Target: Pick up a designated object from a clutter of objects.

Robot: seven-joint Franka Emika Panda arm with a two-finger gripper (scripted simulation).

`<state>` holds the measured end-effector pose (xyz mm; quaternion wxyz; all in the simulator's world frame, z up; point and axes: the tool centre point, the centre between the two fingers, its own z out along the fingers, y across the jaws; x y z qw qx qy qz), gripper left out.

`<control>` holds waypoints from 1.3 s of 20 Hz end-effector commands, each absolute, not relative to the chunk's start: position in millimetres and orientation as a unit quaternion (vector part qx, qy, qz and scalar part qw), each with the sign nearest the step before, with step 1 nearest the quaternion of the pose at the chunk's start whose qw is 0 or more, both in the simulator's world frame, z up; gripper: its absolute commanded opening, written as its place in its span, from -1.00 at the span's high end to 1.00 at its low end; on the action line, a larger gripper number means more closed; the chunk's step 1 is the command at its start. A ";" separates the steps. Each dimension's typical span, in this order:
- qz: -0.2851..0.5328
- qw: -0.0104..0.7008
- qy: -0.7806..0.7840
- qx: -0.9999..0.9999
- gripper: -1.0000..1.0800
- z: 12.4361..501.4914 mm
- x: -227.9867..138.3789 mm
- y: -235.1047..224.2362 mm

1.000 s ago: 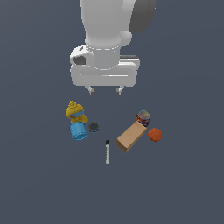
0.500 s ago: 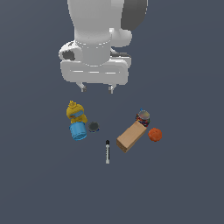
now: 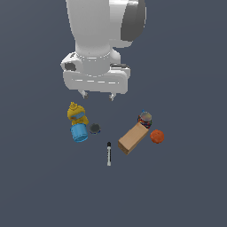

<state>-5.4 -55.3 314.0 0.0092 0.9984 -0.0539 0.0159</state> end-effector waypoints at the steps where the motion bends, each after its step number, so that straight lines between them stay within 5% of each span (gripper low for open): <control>1: 0.015 0.006 -0.071 0.997 -0.92 299.0 -3.9 -57.8; 26: 0.001 -0.003 -0.358 0.934 -0.92 79.8 -42.0 -104.1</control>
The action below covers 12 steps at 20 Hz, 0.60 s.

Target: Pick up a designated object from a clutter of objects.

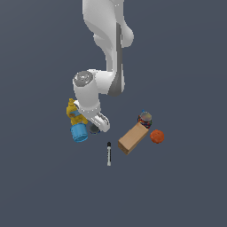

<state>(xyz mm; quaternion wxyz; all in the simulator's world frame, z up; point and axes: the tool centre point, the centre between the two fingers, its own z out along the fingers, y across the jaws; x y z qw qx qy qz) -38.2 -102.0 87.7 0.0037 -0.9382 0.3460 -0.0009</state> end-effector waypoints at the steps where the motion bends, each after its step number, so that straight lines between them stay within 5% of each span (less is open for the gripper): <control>1: 0.000 0.002 0.363 -0.932 -0.92 76.0 -43.8 -105.1; 12: 0.001 0.000 0.379 -0.926 -0.92 62.5 -49.9 -108.0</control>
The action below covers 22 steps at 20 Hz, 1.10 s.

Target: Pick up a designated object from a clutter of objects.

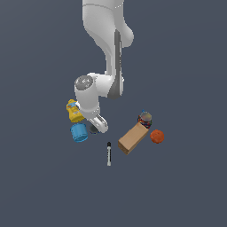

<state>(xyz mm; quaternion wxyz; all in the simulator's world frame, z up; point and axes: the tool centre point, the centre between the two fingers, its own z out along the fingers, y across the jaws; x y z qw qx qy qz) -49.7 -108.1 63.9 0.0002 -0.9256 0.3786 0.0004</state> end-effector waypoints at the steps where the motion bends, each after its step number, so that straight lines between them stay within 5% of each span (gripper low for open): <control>1: 0.001 0.000 0.379 -0.926 -0.92 60.6 -49.9 -107.9; 17: 0.000 0.000 0.381 -0.925 -0.92 13.6 -50.8 -108.2; 18: 0.000 0.000 0.381 -0.925 1.00 13.6 -50.8 -108.2; 22: 0.000 0.000 0.381 -0.925 1.00 13.6 -50.8 -108.2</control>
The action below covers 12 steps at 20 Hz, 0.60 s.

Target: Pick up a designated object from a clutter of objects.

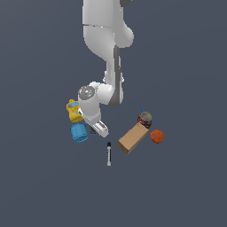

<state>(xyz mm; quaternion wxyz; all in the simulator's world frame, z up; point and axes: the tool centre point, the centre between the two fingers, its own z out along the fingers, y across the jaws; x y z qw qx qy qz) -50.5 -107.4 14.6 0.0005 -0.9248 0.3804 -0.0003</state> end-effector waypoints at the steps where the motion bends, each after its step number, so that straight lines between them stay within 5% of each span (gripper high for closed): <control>1: 0.000 0.000 0.381 -0.925 1.00 13.6 -50.8 -108.2; 12: 0.000 0.001 0.380 -0.925 1.00 22.5 -51.1 -105.2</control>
